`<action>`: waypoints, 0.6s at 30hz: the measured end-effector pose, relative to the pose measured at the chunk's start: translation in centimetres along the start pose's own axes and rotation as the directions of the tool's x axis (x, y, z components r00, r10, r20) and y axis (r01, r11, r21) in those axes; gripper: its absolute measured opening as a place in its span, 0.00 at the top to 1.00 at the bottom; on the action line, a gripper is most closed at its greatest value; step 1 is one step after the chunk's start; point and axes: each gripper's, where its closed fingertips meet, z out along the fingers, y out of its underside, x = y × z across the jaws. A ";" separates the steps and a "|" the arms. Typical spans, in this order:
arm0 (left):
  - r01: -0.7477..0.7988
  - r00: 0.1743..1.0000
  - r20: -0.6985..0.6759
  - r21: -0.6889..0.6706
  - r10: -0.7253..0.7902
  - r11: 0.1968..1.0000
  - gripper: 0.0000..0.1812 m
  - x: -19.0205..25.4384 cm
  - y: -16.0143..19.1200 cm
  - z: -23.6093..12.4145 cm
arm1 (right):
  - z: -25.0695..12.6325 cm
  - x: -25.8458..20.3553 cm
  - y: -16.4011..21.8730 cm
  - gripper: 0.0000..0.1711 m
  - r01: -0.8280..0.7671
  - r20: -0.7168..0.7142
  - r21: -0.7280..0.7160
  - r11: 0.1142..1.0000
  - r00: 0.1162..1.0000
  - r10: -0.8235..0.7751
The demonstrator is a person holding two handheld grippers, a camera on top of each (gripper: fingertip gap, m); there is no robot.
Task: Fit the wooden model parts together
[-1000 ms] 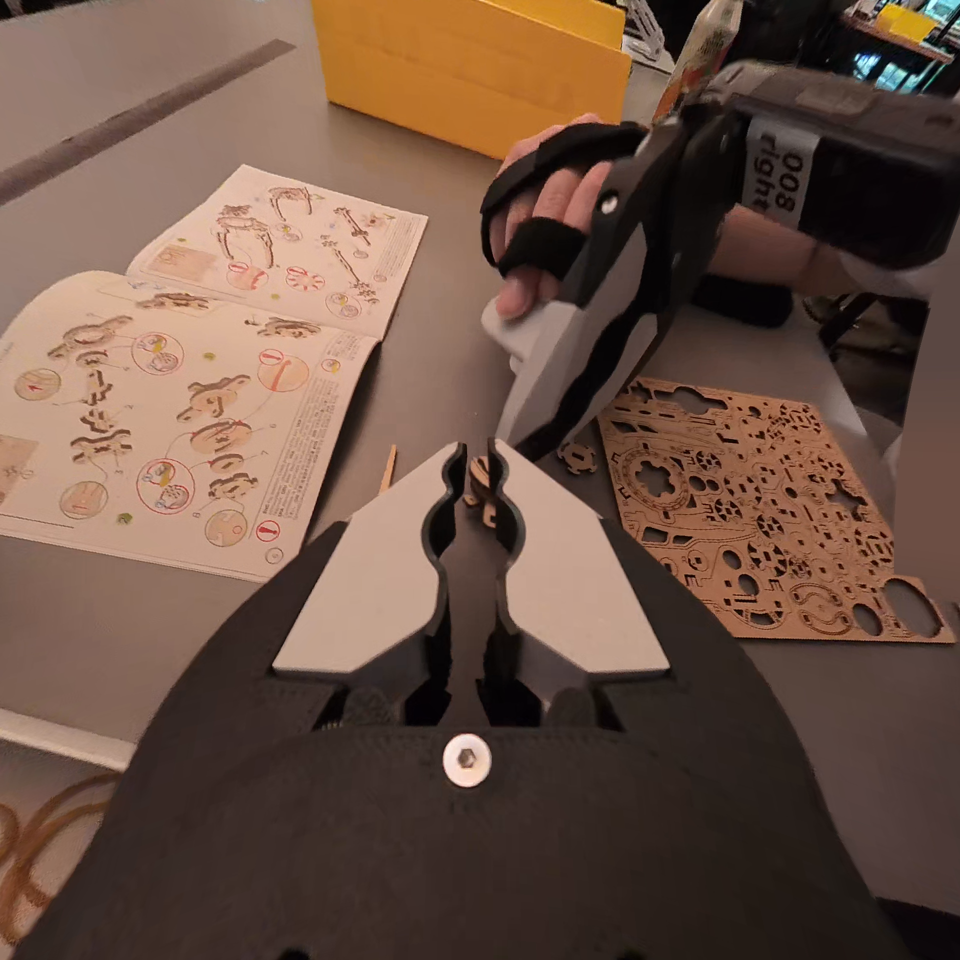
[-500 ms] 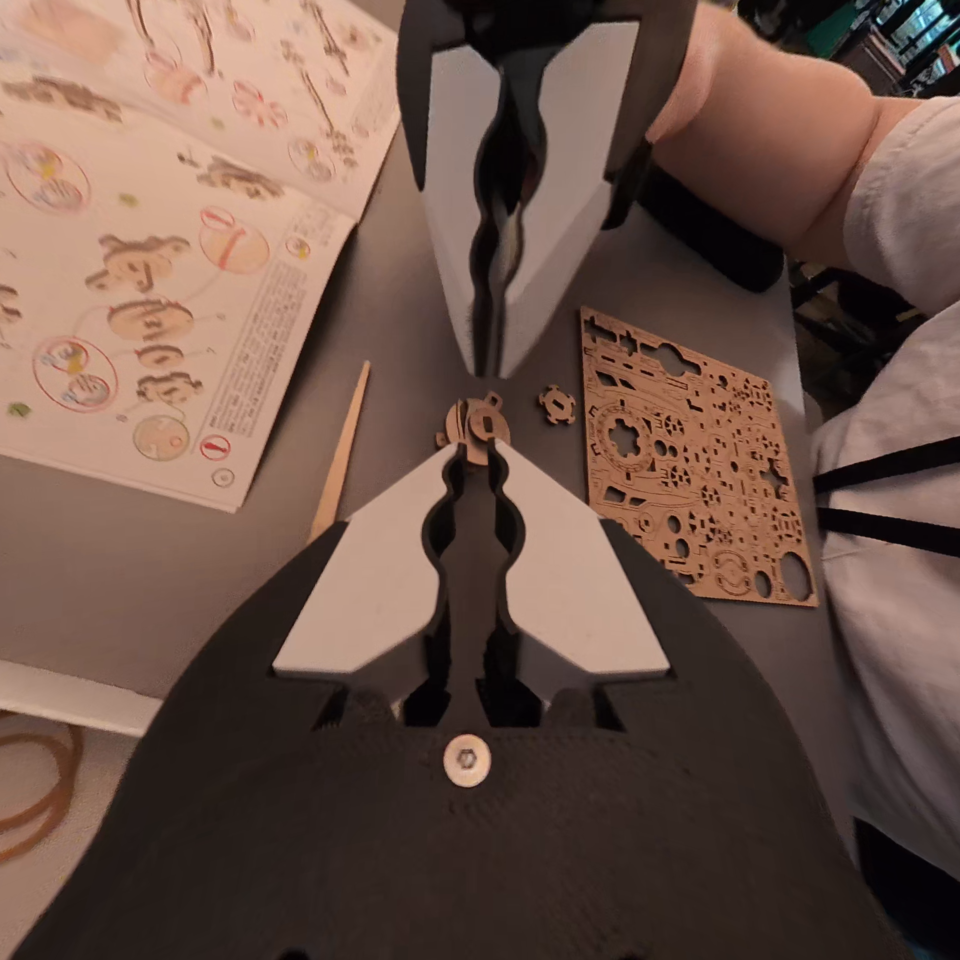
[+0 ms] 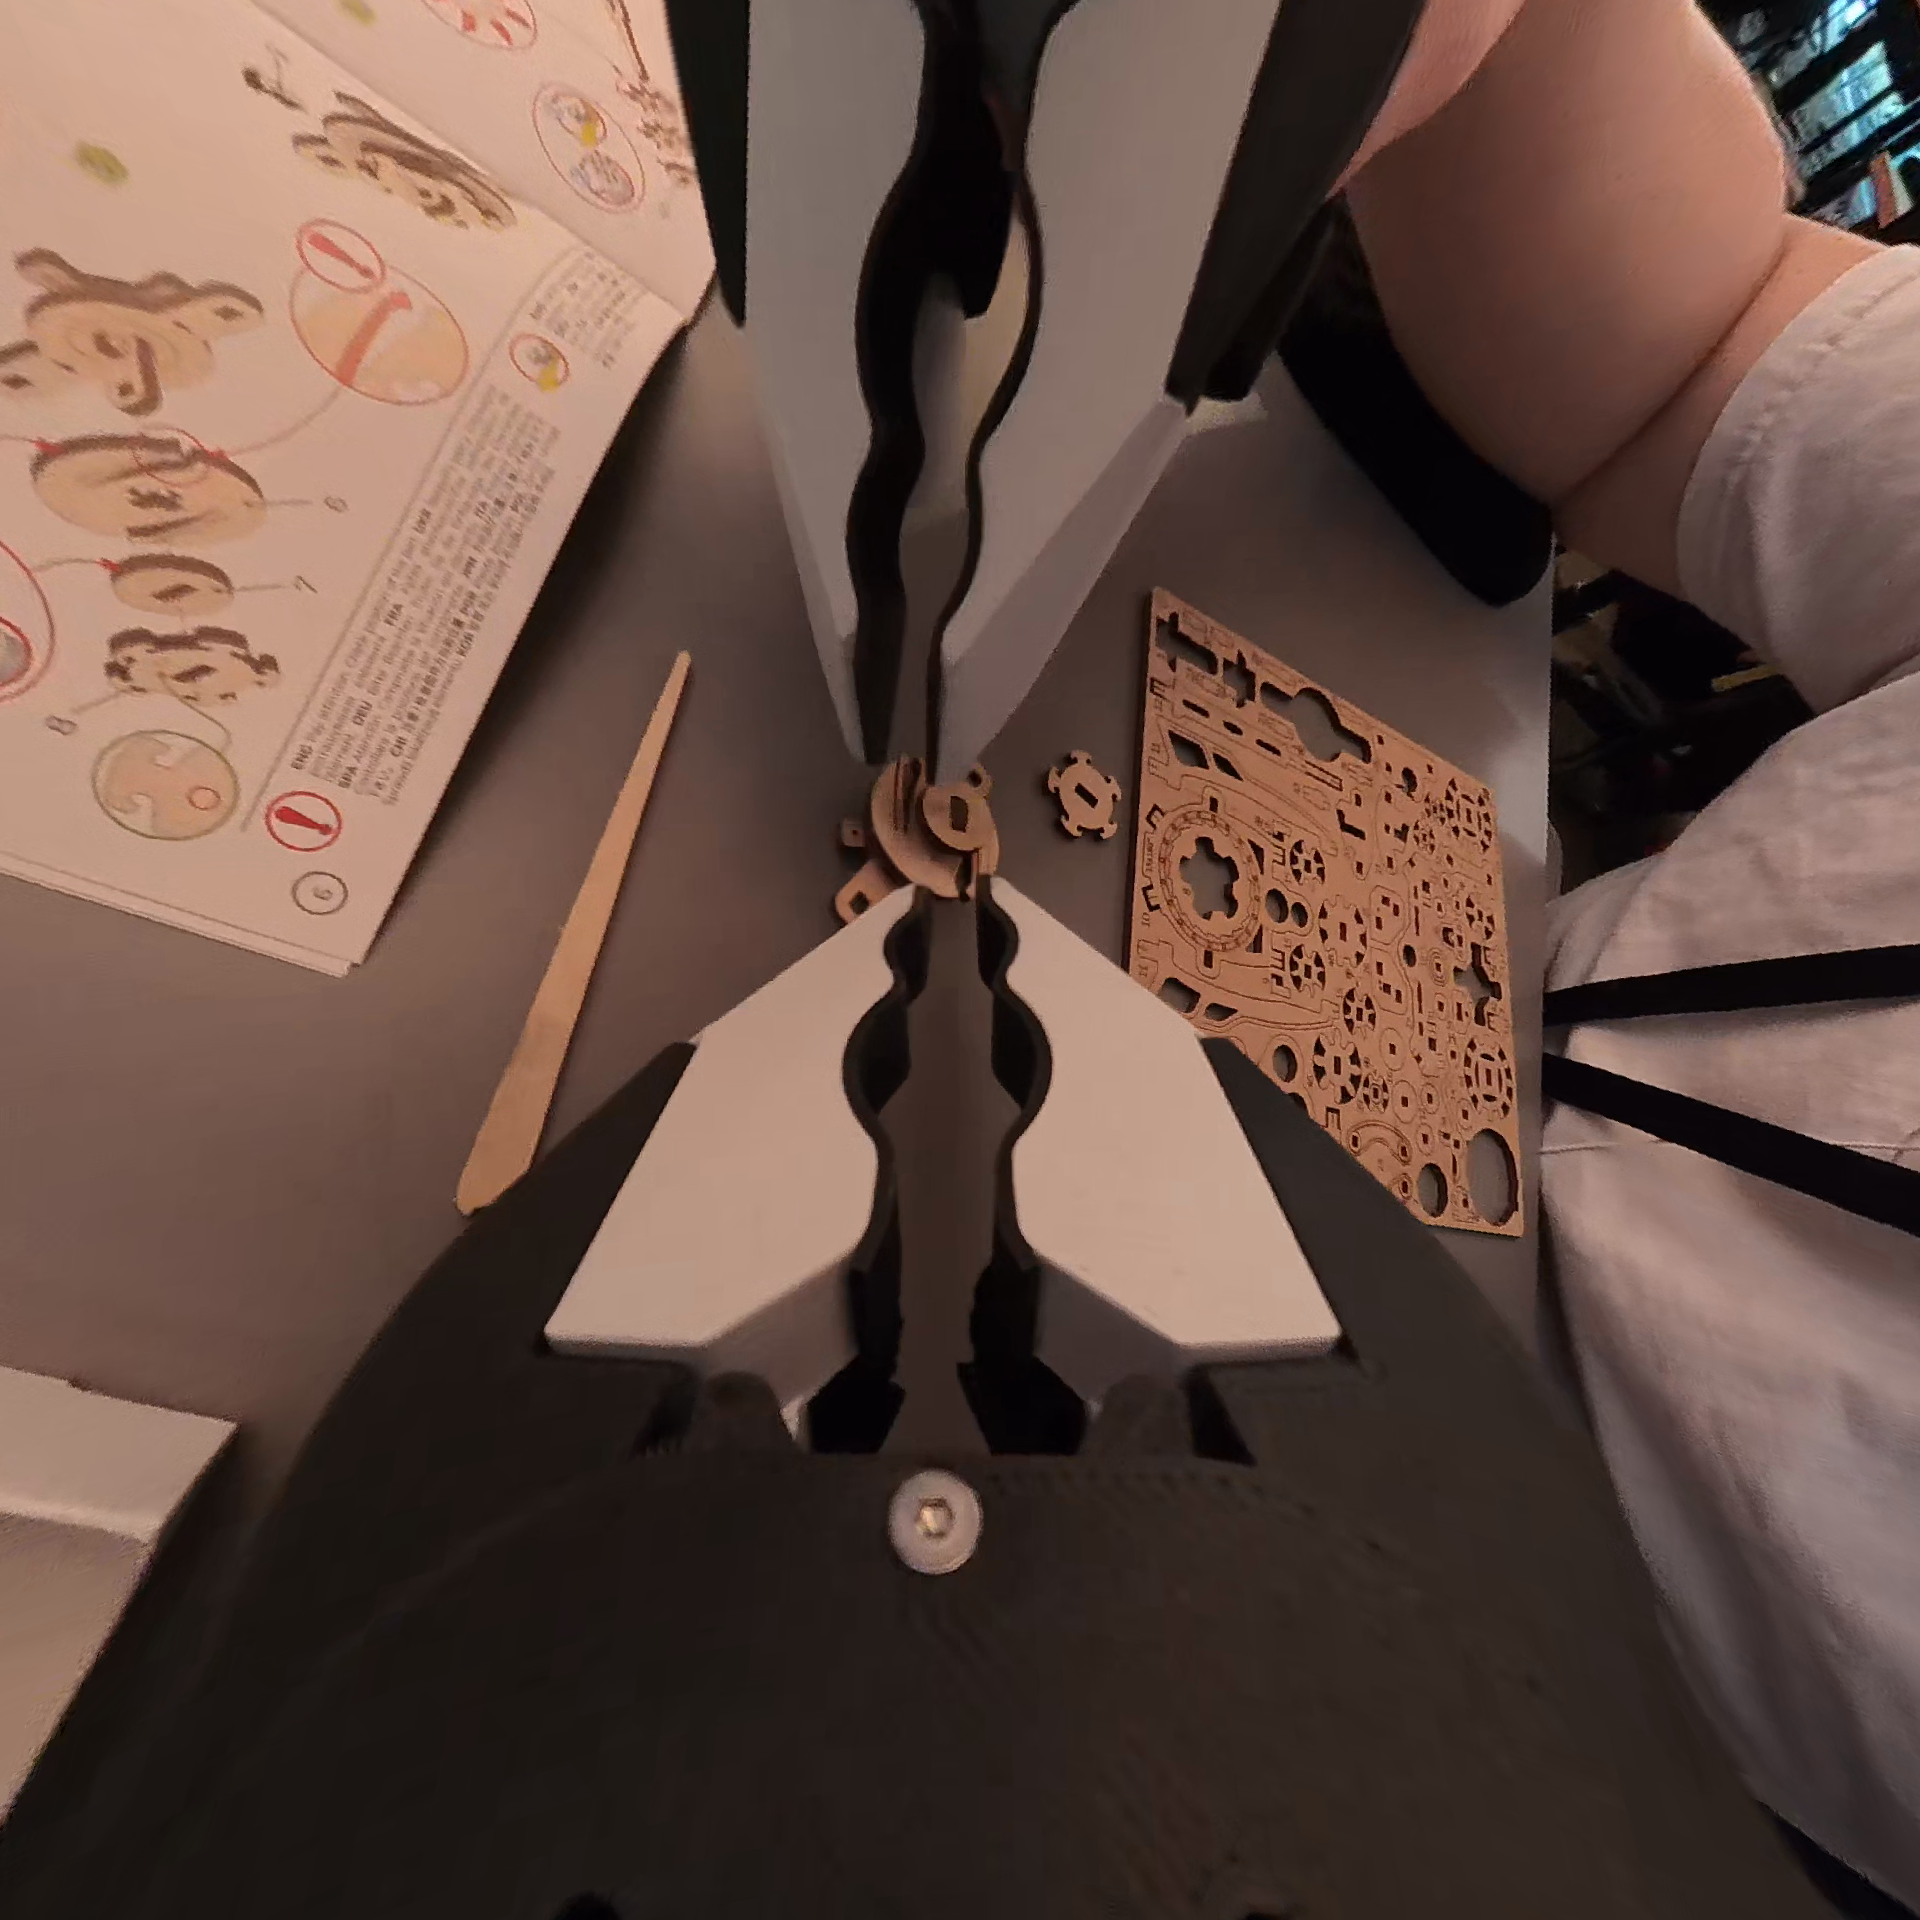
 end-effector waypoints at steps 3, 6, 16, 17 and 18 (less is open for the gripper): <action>-0.022 1.000 0.001 0.011 0.022 1.000 0.97 0.3 -0.3 -0.2 | 0.4 0.1 0.2 0.95 -0.004 0.005 -0.019 1.000 1.000 0.005; -0.043 0.999 0.018 -0.010 0.043 0.999 0.96 0.5 -0.1 0.0 | 0.6 -0.3 0.6 0.95 -0.009 0.020 -0.033 0.999 1.000 0.010; -0.094 0.990 0.107 -0.022 0.096 0.995 0.91 0.0 0.0 0.5 | -0.5 -1.1 1.5 0.94 -0.141 0.002 -0.057 0.988 0.990 0.141; -0.100 0.988 0.117 -0.026 0.103 0.995 0.91 0.0 0.0 0.5 | -0.6 -0.9 1.2 0.95 -0.118 -0.003 -0.044 0.992 0.993 0.118; -0.107 0.986 0.129 -0.027 0.110 0.994 0.92 -0.2 -0.1 0.5 | -0.7 -0.8 0.9 0.95 -0.107 -0.004 -0.028 0.994 0.994 0.107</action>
